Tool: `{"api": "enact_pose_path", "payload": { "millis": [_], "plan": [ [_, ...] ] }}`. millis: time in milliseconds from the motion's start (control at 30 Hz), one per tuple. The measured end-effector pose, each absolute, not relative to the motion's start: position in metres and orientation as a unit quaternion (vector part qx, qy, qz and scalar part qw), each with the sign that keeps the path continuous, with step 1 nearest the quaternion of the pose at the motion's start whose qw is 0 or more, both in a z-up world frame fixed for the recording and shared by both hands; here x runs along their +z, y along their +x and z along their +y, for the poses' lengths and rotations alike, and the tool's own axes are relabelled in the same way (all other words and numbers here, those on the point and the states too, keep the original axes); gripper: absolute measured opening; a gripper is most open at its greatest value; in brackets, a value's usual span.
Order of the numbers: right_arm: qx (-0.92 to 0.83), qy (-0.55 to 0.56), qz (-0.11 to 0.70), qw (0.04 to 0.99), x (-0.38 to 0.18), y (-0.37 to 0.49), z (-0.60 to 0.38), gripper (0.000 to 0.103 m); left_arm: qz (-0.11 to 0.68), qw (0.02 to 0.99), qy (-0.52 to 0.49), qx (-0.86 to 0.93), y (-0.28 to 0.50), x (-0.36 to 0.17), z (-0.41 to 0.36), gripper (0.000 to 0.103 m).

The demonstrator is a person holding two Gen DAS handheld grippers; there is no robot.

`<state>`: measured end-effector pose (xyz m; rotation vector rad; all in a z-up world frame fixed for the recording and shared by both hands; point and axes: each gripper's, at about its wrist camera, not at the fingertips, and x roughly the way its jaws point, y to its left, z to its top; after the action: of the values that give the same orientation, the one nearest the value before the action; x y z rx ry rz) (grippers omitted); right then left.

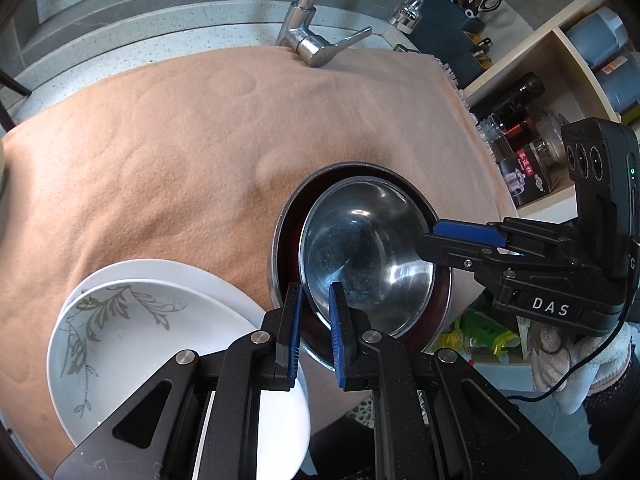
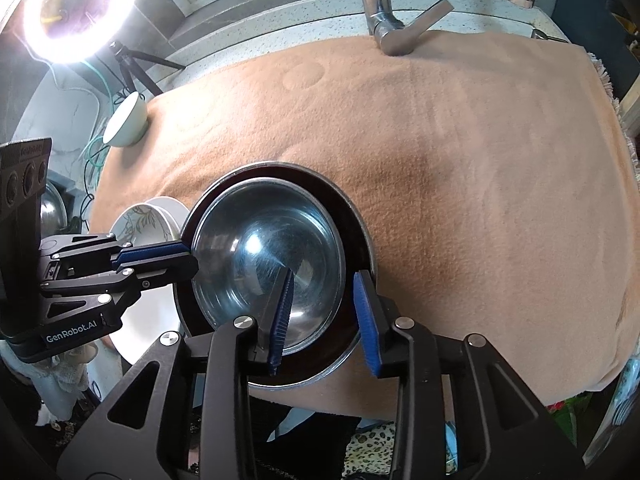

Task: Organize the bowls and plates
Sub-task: 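Open the right gripper to release the red-bottomed bowl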

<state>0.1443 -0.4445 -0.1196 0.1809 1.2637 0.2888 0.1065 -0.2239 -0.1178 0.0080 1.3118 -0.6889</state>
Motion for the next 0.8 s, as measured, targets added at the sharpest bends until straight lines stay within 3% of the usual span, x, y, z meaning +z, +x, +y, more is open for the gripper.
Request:
{"api": "enact_pose_path", "payload": {
  "millis": [567, 633, 700, 800],
  "plan": [
    [0.123, 0.13, 0.542, 0.821, -0.088, 0.146, -0.45, 0.04, 0.57, 0.757, -0.019, -0.32, 0.113, -0.096, -0.198, 0.012],
    [0.128, 0.134, 0.529, 0.828, -0.08, 0.146, -0.445, 0.042, 0.563, 0.763, -0.028, -0.316, 0.114, -0.092, -0.189, 0.012],
    [0.131, 0.134, 0.513, 0.838, -0.071, 0.147, -0.436, 0.05, 0.556, 0.77, -0.036, -0.31, 0.116, -0.088, -0.178, 0.012],
    [0.143, 0.132, 0.495, 0.847, -0.058, 0.15, -0.42, 0.05, 0.547, 0.779, -0.05, -0.302, 0.118, -0.083, -0.162, 0.012]
  ]
}}
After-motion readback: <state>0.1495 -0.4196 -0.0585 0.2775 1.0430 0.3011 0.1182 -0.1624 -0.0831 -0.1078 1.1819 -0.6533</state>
